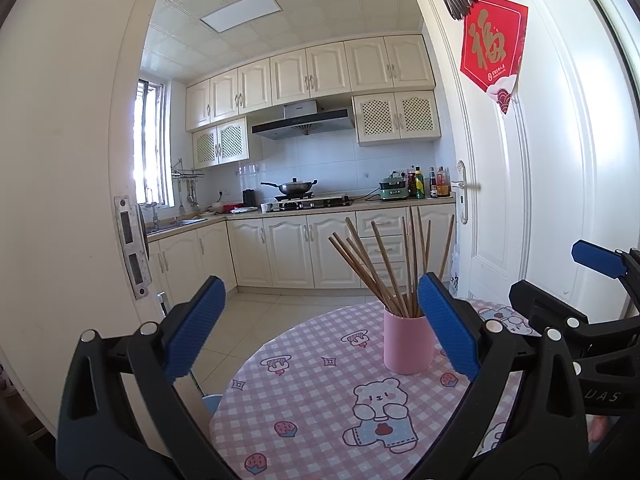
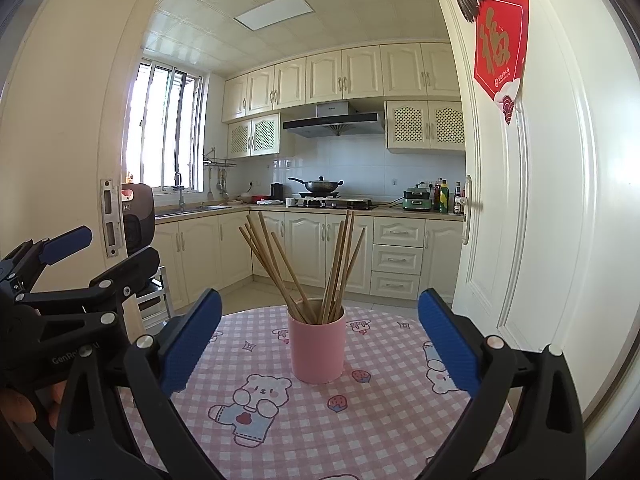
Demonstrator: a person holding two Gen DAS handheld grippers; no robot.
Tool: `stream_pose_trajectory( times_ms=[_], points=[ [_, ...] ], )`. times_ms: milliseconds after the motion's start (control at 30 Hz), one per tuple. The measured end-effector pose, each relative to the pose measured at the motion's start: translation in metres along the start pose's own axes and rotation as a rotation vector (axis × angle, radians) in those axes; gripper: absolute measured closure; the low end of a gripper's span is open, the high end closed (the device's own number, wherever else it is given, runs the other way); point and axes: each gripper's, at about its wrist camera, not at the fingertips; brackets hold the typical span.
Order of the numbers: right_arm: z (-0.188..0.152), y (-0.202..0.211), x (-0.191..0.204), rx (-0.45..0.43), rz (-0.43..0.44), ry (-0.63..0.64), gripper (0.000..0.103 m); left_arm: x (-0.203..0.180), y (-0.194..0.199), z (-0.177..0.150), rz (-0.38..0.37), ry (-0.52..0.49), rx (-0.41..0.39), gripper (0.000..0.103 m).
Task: Organize utensils
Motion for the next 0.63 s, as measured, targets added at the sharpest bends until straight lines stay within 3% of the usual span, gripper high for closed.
stream_pose_trajectory(
  times_ms=[633],
  points=[
    [-0.0044,-0.0098,0.0047,0.02,0.003,-0.002,0.008,0.0039,-0.0083,-0.0063,-0.006,0.014,0.027,0.008]
  ],
)
Point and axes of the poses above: each gripper's, at about its wrist camera, not at the fingertips, and y roughly against the way its jaws point, x to its left, z to its top, and after that the axes turned 6 degrees about -y, right-handed
